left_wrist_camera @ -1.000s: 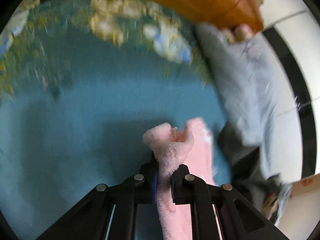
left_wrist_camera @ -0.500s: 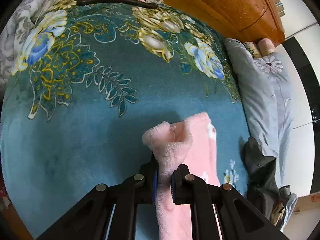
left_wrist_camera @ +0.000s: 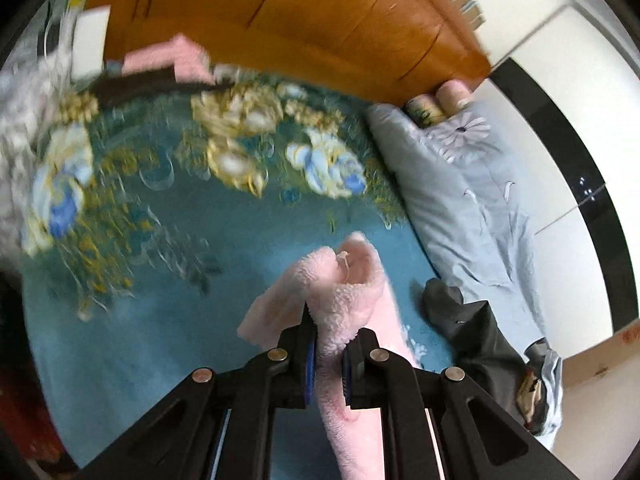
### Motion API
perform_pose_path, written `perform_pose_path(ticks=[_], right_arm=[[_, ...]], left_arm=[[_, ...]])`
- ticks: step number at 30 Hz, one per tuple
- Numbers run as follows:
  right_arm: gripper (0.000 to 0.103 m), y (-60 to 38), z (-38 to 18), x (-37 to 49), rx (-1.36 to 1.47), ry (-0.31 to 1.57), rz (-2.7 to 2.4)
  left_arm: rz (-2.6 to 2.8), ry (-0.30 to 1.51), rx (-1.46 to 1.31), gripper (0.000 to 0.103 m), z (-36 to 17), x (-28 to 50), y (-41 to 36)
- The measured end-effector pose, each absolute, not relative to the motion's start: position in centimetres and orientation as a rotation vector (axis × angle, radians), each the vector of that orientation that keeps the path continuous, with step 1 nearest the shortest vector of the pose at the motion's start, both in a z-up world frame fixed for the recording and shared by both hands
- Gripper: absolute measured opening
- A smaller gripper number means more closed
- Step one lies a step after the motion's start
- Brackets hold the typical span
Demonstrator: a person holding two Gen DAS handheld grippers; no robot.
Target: Fold clothes
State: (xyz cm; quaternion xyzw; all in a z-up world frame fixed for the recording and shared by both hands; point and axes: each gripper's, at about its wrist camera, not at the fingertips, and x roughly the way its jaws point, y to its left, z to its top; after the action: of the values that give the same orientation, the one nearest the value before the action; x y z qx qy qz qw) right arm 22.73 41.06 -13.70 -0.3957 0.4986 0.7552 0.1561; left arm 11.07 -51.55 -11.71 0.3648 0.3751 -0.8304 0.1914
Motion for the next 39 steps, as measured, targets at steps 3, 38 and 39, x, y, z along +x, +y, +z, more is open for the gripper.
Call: perform_pose_path(ticks=[3, 38, 39], right_arm=[[0.027, 41.0, -18.2, 24.0, -1.232, 1.432, 2.03], [0.031, 40.4, -22.4, 24.3, -1.364, 1.361, 1.983], [0.031, 40.4, -22.3, 24.4, -1.363, 1.362, 1.981]], left_arm=[[-2.19, 0.917, 1.177, 0.011, -14.8, 12.0, -52.2], [-2.809, -0.442, 1.985, 0.014, -16.1, 14.7, 0.5], [-2.787, -0.443, 2.035, 0.014, -16.5, 14.9, 0.9]])
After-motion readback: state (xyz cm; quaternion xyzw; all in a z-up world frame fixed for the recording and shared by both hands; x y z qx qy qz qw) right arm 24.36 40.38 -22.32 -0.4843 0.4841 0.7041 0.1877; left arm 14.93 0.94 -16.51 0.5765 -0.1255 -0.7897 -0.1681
